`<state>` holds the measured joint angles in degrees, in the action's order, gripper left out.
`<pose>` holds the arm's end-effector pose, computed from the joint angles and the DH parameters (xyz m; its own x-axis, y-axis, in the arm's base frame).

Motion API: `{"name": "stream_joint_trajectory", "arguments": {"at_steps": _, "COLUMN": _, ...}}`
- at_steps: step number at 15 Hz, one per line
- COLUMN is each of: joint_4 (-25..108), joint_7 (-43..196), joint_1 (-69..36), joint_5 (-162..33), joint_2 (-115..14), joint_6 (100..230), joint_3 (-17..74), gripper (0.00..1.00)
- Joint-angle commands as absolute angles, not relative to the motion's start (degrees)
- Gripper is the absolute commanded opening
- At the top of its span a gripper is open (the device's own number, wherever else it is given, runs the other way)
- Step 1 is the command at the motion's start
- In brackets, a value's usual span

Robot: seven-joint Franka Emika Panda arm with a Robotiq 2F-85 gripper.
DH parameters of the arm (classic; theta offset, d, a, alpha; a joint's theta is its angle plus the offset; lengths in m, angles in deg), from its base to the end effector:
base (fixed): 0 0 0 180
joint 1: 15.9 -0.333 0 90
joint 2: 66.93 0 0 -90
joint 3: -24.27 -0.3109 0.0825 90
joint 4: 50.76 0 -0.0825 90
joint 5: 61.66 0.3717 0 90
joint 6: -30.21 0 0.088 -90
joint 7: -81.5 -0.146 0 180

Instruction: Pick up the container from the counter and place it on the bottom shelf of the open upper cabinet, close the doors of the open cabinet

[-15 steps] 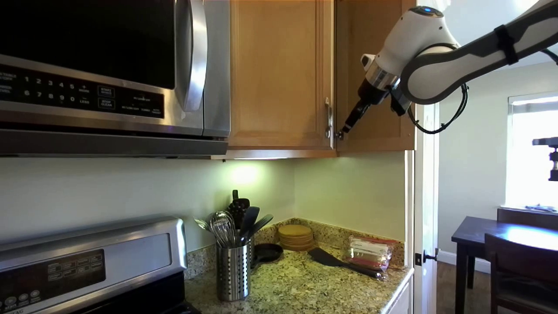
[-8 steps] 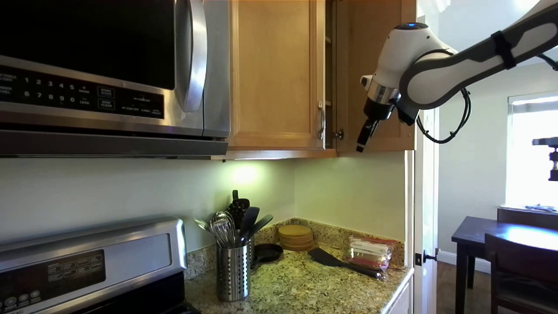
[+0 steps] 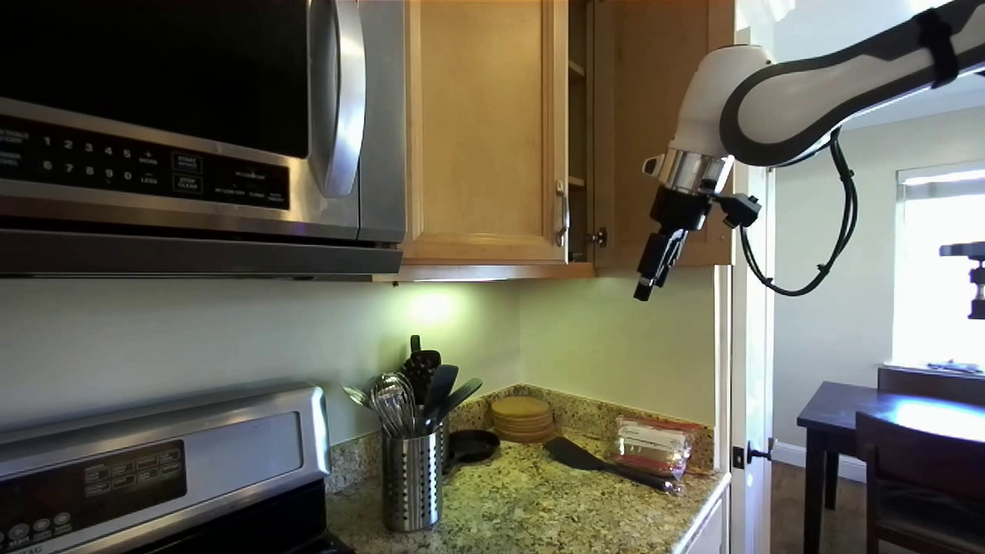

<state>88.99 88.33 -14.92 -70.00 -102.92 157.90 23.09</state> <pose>0.4045 -0.0068 0.5277 0.9021 0.2099 0.3771 0.1424 -0.9696 0.1991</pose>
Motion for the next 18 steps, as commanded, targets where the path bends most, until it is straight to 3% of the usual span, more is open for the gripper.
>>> {"name": "stream_joint_trajectory", "arguments": {"at_steps": 1, "joint_4": 89.01, "joint_7": 88.06, "joint_1": -15.48, "joint_5": -70.16, "joint_2": -103.23, "joint_6": 157.57, "joint_3": 23.54, "gripper": 1.0}}
{"name": "stream_joint_trajectory", "arguments": {"at_steps": 18, "joint_4": 79.03, "joint_7": 73.03, "joint_1": 1.8, "joint_5": -87.68, "joint_2": -88.77, "joint_6": 163.56, "joint_3": 27.61, "gripper": 1.0}}
